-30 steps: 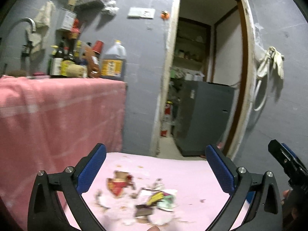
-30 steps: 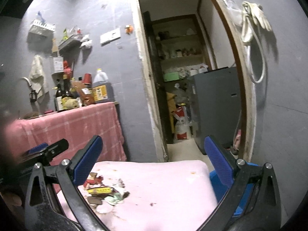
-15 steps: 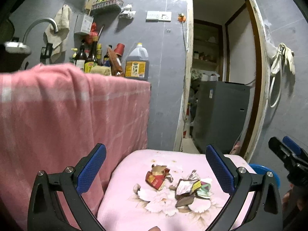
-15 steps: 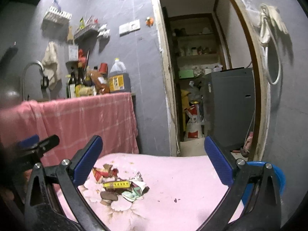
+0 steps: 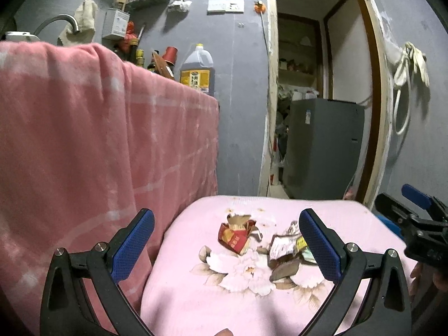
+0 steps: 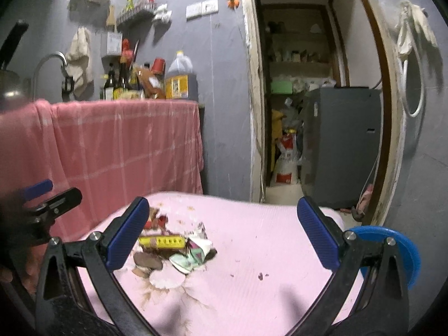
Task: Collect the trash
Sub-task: 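Grasp a brown scrap with the left gripper while the right gripper grasps foil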
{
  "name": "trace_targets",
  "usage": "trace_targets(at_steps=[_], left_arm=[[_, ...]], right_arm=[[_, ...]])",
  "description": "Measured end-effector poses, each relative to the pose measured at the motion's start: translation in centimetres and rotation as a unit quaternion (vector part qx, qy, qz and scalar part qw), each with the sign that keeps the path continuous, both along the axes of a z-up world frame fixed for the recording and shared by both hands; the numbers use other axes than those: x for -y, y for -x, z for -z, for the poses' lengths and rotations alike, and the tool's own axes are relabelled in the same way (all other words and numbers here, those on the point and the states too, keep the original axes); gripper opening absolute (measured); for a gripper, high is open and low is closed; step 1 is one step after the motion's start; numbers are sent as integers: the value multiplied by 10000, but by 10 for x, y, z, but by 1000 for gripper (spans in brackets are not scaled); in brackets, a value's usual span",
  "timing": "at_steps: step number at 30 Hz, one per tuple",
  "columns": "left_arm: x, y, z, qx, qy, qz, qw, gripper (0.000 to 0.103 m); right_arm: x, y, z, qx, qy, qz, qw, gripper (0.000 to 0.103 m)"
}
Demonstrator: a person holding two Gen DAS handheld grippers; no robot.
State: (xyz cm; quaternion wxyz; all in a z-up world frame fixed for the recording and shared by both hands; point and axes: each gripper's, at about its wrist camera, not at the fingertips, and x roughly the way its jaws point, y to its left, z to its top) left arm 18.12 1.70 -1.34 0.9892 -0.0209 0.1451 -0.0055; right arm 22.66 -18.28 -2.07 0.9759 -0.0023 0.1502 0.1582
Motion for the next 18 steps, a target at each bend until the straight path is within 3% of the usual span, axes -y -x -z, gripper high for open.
trace_targets(at_steps=[6, 13, 18], left_arm=[[5, -13, 17, -340, -38, 261, 9991, 101], [3, -28, 30, -725, 169, 566, 9956, 100], [12, -33, 34, -1010, 175, 1025, 9894, 89]], right_arm=[[1, -27, 21, -743, 121, -102, 9971, 103], [3, -46, 36, -1218, 167, -165, 9923, 102], [5, -56, 40, -1429, 99, -233, 9894, 91]])
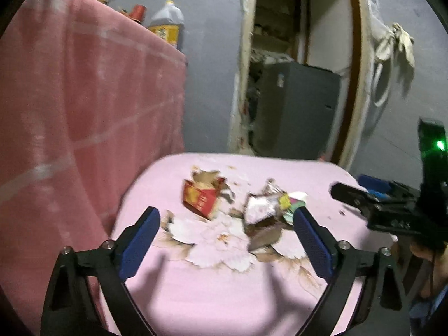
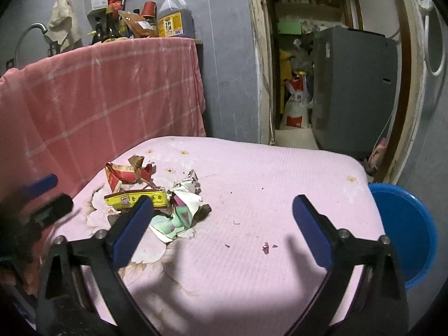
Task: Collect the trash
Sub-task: 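Grasp a brown scrap with the left gripper while the right gripper grasps foil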
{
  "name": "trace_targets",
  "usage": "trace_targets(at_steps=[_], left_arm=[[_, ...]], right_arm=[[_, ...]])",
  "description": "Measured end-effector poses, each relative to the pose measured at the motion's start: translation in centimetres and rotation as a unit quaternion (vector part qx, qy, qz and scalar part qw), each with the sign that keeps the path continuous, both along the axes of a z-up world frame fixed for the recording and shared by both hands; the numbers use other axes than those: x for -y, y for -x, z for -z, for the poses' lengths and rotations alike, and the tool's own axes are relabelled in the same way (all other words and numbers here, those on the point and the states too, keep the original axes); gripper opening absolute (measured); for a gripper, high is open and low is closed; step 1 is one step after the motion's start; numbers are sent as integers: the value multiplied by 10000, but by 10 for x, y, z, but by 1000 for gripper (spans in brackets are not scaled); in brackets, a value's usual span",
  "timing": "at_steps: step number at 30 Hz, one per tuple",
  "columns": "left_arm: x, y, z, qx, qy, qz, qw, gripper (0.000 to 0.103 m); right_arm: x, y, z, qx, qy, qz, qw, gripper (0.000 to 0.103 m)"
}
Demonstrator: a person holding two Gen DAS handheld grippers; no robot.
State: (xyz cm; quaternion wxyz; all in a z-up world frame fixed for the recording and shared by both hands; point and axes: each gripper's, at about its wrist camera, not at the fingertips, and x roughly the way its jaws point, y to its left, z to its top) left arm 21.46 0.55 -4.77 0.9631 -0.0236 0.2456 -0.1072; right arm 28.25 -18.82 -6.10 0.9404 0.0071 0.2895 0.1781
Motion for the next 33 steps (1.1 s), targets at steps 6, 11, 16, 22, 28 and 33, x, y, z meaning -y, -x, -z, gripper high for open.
trace_targets(at_steps=[6, 11, 16, 22, 28, 33], left_arm=[[19, -15, 8, -517, -212, 579, 9968, 61], [22, -30, 17, -1053, -167, 808, 9910, 38], [21, -39, 21, -1365, 6, 1026, 9853, 30], [20, -42, 24, -1522, 161, 1058, 9825, 15], [14, -42, 21, -1502, 312, 874, 9843, 12], [4, -41, 20, -1581, 571, 675, 9835, 10]], right_arm=[[-4, -9, 5, -275, 3, -170, 9995, 75], [-11, -16, 10, -486, 53, -378, 9981, 66], [-19, -26, 18, -766, 92, -528, 9956, 61], [-27, -31, 25, -965, 185, -661, 9930, 61], [-34, -39, 31, -1227, 139, -883, 9884, 61], [-42, -44, 33, -1329, 158, -1054, 9854, 61]])
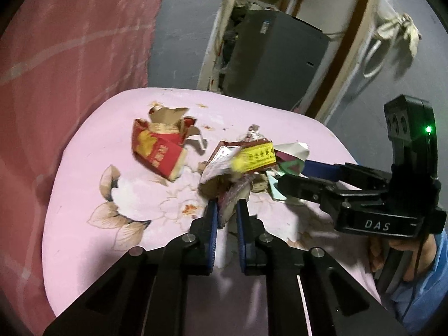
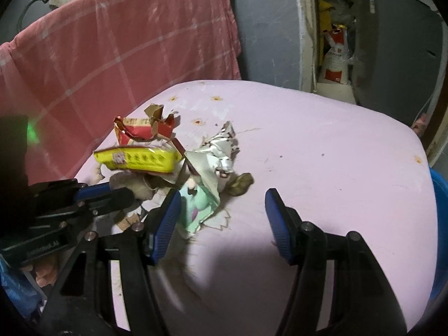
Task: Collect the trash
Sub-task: 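Grasp a brown scrap with the left gripper while the right gripper grasps foil, then carry the brown scrap and foil over the blue bucket with both grippers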
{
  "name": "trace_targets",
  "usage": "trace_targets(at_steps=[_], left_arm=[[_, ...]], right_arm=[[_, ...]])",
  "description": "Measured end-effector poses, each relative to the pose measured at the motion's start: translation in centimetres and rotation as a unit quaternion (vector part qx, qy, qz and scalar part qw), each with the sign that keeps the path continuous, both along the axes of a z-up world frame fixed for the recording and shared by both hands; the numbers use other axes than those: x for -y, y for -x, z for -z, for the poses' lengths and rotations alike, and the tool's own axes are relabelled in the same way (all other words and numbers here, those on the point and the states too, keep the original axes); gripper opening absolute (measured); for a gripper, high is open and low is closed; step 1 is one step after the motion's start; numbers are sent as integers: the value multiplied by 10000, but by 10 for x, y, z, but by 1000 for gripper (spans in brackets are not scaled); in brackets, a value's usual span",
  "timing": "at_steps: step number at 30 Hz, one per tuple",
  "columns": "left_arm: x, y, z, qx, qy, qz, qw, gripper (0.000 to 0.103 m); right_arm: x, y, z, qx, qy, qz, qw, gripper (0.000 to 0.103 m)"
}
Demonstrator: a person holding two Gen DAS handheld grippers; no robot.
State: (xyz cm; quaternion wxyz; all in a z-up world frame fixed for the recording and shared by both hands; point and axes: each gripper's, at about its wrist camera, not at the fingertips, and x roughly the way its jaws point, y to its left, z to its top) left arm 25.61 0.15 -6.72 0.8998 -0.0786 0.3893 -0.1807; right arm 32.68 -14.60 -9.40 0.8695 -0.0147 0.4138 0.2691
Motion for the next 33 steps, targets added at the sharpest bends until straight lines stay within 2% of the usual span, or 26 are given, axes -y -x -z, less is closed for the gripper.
trace_targets(at_steps=[5, 12, 17, 20, 23, 33], left_arm=[[-6, 3, -3, 23, 94, -154, 9998, 9], [-8, 9, -6, 28, 74, -280, 9996, 9], [-6, 15, -7, 41, 45, -372, 9993, 8], [-7, 18, -8, 35, 56, -428, 9991, 7], [-8, 22, -8, 48, 95, -471, 9988, 7], [4, 35, -21, 379, 304, -474, 9977, 6]], right_arm=[[-6, -5, 1, -101, -130, -121, 9998, 59], [-13, 2, 2, -108, -94, -189, 9997, 28], [-11, 11, 1, -63, -160, -137, 9998, 12], [-7, 14, 0, -49, -259, -50, 9996, 10], [-2, 19, -1, 15, -341, 45, 9994, 3], [24, 48, -20, 454, -816, 322, 9951, 3]])
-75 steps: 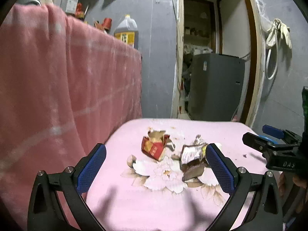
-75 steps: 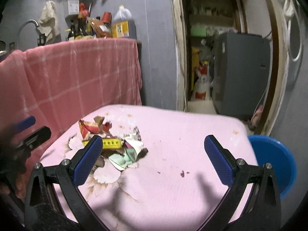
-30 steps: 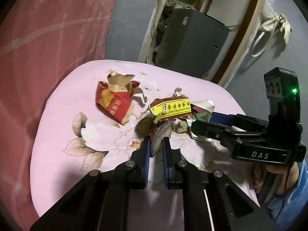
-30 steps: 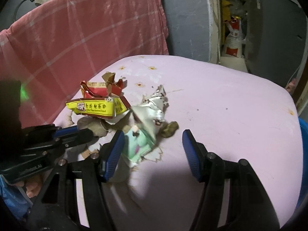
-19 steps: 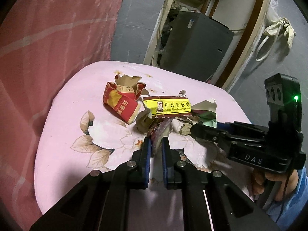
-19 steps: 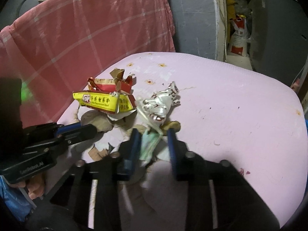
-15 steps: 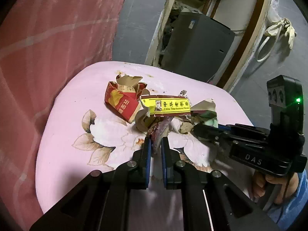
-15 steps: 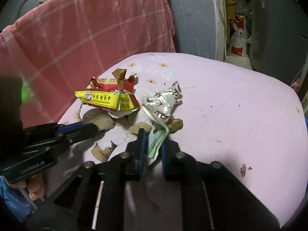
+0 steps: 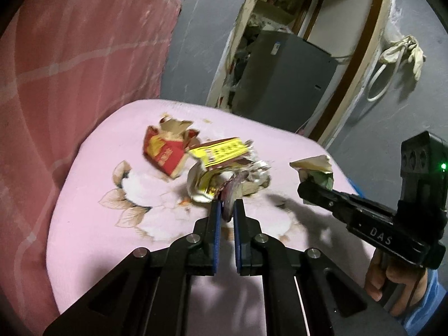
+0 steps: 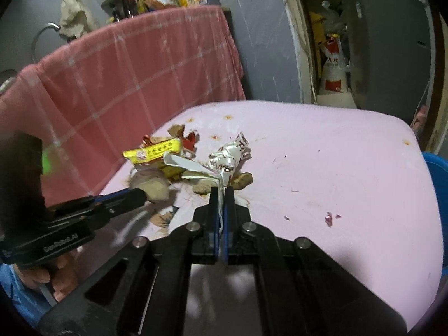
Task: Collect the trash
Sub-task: 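Carry the brown scrap and foil over the blue bucket with both grippers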
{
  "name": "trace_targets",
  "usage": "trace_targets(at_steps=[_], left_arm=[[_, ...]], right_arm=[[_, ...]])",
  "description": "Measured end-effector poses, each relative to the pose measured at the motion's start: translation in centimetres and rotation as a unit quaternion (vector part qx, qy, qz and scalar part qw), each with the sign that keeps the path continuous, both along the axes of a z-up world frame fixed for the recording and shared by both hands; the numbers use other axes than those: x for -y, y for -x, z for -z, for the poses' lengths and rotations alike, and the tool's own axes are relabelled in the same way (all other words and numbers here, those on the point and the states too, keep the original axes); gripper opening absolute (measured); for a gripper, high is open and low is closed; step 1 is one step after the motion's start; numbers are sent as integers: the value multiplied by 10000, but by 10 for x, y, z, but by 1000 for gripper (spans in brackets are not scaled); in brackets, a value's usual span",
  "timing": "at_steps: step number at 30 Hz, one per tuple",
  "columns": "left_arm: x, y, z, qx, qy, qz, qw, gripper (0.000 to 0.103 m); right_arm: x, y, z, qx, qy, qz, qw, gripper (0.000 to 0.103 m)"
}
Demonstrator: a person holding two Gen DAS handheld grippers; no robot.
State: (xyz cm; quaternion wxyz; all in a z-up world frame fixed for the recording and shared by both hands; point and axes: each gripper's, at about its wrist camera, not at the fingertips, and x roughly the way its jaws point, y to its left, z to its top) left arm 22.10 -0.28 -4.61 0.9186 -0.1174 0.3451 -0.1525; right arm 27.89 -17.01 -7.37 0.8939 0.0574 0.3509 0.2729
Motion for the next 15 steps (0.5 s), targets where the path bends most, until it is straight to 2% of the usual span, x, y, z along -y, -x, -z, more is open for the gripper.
trace_targets(at_steps=[4, 11, 15], left_arm=[[13, 3, -9, 212, 55, 56, 9997, 6], [37, 0, -8, 217, -184, 190, 9994, 5], [41, 7, -12, 441, -143, 188, 9987, 5]], right_arm=[[13, 14, -11, 175, -127, 130, 9997, 3], [36, 25, -22, 251, -259, 343, 9988, 3], [43, 29, -26, 393, -266, 496, 9976, 3]])
